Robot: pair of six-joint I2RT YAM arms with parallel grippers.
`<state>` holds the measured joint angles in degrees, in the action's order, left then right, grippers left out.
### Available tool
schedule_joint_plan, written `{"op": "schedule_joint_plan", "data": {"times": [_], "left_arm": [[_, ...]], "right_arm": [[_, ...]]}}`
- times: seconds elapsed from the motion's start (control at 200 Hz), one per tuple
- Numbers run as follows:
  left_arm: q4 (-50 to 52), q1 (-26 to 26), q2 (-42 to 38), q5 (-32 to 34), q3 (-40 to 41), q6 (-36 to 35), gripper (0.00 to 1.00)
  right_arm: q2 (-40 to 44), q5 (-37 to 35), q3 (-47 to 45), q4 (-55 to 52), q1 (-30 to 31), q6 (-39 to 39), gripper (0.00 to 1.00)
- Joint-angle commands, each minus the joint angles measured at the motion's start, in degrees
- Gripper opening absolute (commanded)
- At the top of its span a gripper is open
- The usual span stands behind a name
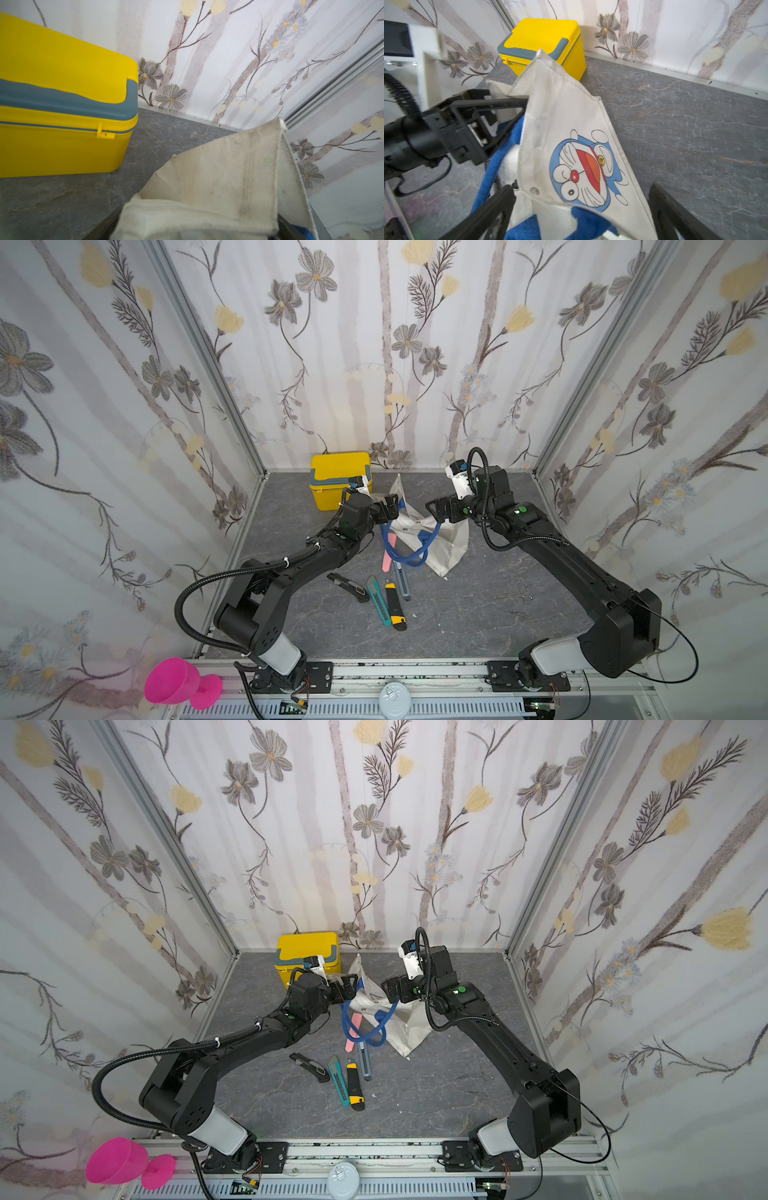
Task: Place the art knife into the pouch
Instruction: Open the pouch at the center of the board.
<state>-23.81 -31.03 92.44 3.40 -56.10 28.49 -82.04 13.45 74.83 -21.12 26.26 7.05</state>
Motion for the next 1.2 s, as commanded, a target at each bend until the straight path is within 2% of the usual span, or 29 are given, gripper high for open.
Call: {"op": "schedule_joint_plan", "data": {"times": [0.0, 0.24, 0.3, 0.375, 0.599, 0.744, 0.999, 1.194], "left_arm": [[0.35, -0.08, 1.74, -1.83, -2.18, -0.71, 0.99], [0.52, -0.39, 1.73, -3.11, -3.79, -0.63, 0.97], [0.90, -0.61, 1.48, -3.30, -4.19, -0.77, 0.97], [1.31, -0.82, 1.59, -4.27, -4.98, -1.06, 0.96], [2.64, -1.23, 2.85, -4.32, -6.80, -1.76, 0.96], [2.44, -1.21, 1.85, -3.41, -6.27, -1.63, 0.94], [3.64, -1.23, -1.67, -1.59, -4.55, -2.20, 0.93], [5.79, -1.23, -0.36, -1.37, -5.91, -3.14, 0.89]], "right_arm": [[0.61, 3.32, -0.56, 1.31, -0.03, -0.52, 1.00], [-1.45, 5.48, 0.11, 0.58, 0.24, -4.69, 1.00], [-2.49, 3.71, 0.79, 0.20, 0.99, -5.61, 0.99], [-4.54, 0.46, 2.76, -1.54, 1.94, -7.13, 0.94], [-9.01, -1.17, 7.89, -5.91, 2.84, -8.75, 0.78], [-11.66, -1.20, 8.21, -6.65, 3.44, -9.27, 0.77], [-11.23, 0.93, 7.85, -8.32, 3.47, -9.39, 0.76], [-10.01, 3.01, 7.89, -7.58, 3.68, -7.41, 0.76]]}}
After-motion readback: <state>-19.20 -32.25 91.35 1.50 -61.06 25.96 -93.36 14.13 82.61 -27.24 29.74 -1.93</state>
